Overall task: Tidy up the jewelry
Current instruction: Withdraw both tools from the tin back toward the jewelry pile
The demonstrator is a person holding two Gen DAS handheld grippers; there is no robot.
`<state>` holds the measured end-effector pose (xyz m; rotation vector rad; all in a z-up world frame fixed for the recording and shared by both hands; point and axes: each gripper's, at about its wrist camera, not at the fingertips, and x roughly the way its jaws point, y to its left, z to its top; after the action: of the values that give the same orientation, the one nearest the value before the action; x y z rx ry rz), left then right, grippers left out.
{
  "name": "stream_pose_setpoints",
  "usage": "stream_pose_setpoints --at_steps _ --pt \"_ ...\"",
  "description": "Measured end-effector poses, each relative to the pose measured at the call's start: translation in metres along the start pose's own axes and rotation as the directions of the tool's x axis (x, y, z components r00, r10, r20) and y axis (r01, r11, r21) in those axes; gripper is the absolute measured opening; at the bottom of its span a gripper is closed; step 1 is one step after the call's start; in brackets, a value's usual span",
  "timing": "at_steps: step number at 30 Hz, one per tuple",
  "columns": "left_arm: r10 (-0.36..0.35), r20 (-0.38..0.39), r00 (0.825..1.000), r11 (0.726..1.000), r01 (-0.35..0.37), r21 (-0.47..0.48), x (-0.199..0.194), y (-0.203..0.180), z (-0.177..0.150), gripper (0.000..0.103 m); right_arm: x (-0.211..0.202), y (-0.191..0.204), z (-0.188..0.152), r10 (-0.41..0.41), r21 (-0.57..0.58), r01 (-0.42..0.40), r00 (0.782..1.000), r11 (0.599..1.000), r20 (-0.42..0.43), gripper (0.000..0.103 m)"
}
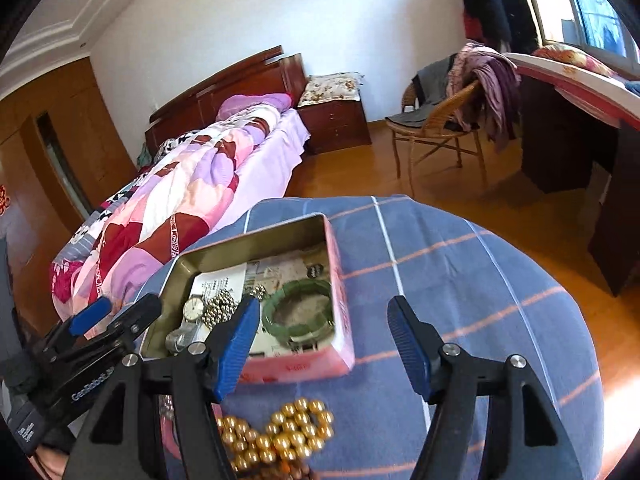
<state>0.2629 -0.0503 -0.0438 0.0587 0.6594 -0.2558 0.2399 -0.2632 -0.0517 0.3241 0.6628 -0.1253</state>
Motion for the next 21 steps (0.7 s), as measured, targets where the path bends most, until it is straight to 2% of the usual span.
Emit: stream_pose_setpoints --at_steps 7,12,21 --pt "0.026 -0.028 0.999 0.999 -0.027 -0.046 -0.016 0.005 -0.024 0.091 -0.019 0.001 -0.024 -0.021 -0.002 0.021 1.0 1.0 0.002 0.067" --pt "0.098 -0.002 0.995 0.995 -0.098 -0.009 -0.03 0.0 -0.04 0.091 -0.041 0.007 -0.042 -0.077 -0.048 0.081 0.994 0.996 0.074 0.067" --pt "0.13 0.031 0.991 0.992 -0.129 -0.013 -0.063 -0.001 -0.067 0.093 -0.073 0.006 -0.071 -0.076 -0.044 0.08 0.993 0.996 0.095 0.067"
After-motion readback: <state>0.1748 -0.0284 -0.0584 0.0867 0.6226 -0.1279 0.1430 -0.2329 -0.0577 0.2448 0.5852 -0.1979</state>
